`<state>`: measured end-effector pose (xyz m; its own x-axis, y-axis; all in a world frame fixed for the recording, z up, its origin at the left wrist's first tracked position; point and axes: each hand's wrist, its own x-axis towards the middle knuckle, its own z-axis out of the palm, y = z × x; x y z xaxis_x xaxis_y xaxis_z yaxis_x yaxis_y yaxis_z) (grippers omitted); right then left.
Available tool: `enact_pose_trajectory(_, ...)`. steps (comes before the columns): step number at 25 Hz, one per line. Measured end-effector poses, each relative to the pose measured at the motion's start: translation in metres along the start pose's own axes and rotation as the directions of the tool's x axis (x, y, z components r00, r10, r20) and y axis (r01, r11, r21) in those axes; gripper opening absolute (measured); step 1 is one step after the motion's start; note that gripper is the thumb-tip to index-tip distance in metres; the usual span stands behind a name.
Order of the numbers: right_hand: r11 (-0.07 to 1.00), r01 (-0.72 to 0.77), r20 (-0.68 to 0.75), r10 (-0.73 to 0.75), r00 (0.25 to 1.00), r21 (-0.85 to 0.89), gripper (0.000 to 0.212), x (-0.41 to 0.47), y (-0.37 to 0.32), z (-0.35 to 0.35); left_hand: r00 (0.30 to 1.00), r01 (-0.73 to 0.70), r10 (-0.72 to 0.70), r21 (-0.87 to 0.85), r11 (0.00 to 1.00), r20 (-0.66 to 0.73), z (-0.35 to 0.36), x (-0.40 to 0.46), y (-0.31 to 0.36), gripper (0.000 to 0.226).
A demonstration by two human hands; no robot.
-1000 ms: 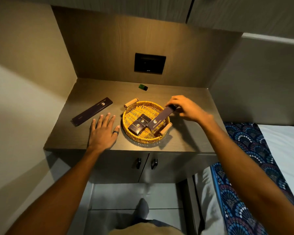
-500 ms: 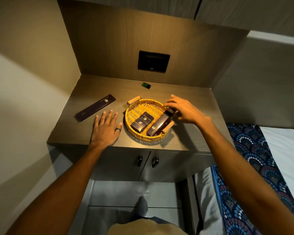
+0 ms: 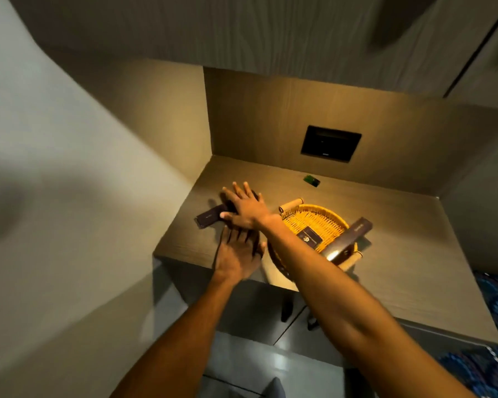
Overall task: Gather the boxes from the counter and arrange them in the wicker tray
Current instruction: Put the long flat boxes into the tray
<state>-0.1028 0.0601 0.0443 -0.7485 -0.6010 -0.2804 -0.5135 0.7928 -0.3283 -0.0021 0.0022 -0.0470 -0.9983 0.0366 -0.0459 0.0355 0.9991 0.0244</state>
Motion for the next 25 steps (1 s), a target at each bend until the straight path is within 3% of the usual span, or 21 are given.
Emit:
enact_pose_trajectory(2,0.999,-0.010,0.067,0.013,0.998,-0.046,0.072,0.013,-0.004,0.008,1.000,0.009,-0.009,0.006,1.000,0.020,0.003,0.003,-0.002,0.065)
enact_pose_trajectory(10,0.999,0.029,0.009,-0.028,1.000,-0.044,0.055,0.027,0.000,-0.005,0.999,-0.001,-0.002,-0.073,0.997,-0.047,0.003,0.008,-0.008,0.075)
enact_pose_trajectory(15,0.951,0.160,-0.286,-0.235,0.929,-0.263,0.057,-0.003,0.023,-0.045,1.000,0.005,-0.005,-0.069,0.998,0.001,0.007,0.007,-0.011,0.067)
enact_pose_trajectory(18,0.925,0.173,-0.370,-0.299,0.879,-0.338,0.054,-0.046,0.076,-0.070,0.999,0.022,-0.026,-0.137,0.990,-0.029,0.008,0.008,-0.009,0.067)
enact_pose_trajectory(21,0.924,0.146,-0.320,-0.266,0.909,-0.354,0.052,-0.096,0.135,-0.068,1.000,-0.001,-0.001,-0.128,0.992,-0.017,0.010,0.007,-0.010,0.071)
enact_pose_trajectory(25,0.954,0.040,-0.228,-0.112,0.967,-0.296,0.051,-0.116,0.173,-0.050,1.000,0.023,-0.023,-0.146,0.989,0.006,0.010,0.008,-0.007,0.067)
